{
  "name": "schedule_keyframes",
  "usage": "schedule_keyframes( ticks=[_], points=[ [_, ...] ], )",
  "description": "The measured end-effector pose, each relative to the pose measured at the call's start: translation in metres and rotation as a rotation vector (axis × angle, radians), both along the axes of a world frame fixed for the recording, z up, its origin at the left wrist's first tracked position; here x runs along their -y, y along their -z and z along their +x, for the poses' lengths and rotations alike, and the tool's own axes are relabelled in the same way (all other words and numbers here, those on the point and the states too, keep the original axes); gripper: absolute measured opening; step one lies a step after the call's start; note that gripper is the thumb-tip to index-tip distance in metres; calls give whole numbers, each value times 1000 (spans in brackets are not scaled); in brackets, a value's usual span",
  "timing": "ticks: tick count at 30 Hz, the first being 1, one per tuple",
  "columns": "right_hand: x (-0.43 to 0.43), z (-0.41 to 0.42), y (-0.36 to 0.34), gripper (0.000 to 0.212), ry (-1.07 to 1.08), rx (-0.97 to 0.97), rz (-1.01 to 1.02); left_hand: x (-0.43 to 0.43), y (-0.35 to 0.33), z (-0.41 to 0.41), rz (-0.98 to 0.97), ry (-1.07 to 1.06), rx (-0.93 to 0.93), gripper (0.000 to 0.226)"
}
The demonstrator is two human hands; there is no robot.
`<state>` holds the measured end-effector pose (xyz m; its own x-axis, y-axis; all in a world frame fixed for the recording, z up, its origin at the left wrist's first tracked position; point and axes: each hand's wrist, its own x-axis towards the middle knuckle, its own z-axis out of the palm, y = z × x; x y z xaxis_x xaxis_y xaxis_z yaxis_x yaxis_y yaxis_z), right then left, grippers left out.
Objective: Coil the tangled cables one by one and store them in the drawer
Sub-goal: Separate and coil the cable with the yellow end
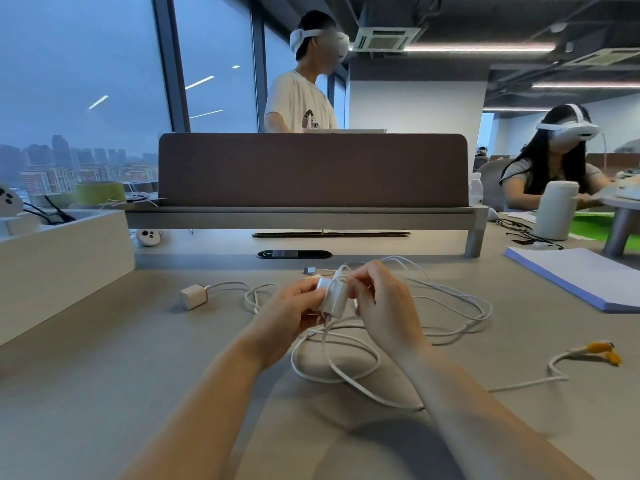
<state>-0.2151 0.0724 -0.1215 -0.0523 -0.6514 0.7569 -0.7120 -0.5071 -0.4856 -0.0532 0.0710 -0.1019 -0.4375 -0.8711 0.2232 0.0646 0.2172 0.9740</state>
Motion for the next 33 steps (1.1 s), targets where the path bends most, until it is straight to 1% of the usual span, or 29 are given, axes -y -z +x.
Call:
schedule_keyframes(
  ticks=[2, 5, 7, 10, 12, 14, 16, 18, 20, 24, 26, 28, 30, 33],
  points=[
    [0, 3, 1, 10, -9, -8, 8, 0, 0, -1, 45, -39, -29, 26],
    [-1, 6, 2, 10, -31, -12, 13, 2, 1, -1, 10, -85, -6, 34],
    [-1, 7, 1, 9, -35, -2, -3, 2, 1, 0, 4, -86, -23, 38],
    [-2, 8, 2, 7, -26, 11, -10, 3, 0, 0, 58, -108, -90, 33],
    [-2, 7, 4, 12, 0, -43, 14, 3, -1, 1, 121, -124, -152, 32],
    [-1, 6, 7, 16, 32, -132, 54, 5, -3, 3, 193, -128, -235, 40],
    [2, 4, 10, 15, 52, -212, 82, 6, -4, 3, 258, -143, -337, 46],
    [4, 4, 11, 12, 64, -278, 90, 6, -5, 2, 312, -153, -435, 40],
    [5, 4, 11, 11, 92, -300, 69, 5, -5, 0, 354, -139, -483, 36],
    [2, 5, 8, 14, 168, -322, 52, 4, -3, -4, 383, -100, -528, 32],
    [-1, 9, 7, 16, 174, -347, 103, 4, -2, -6, 377, -119, -532, 29],
    [-4, 13, 6, 19, 165, -377, 146, 5, -1, -8, 352, -133, -523, 33],
    [-7, 18, 6, 21, 167, -421, 144, 5, 0, -8, 333, -152, -519, 38],
    [-11, 24, 5, 22, 189, -502, 126, 6, 2, -10, 323, -217, -501, 31]
  ],
)
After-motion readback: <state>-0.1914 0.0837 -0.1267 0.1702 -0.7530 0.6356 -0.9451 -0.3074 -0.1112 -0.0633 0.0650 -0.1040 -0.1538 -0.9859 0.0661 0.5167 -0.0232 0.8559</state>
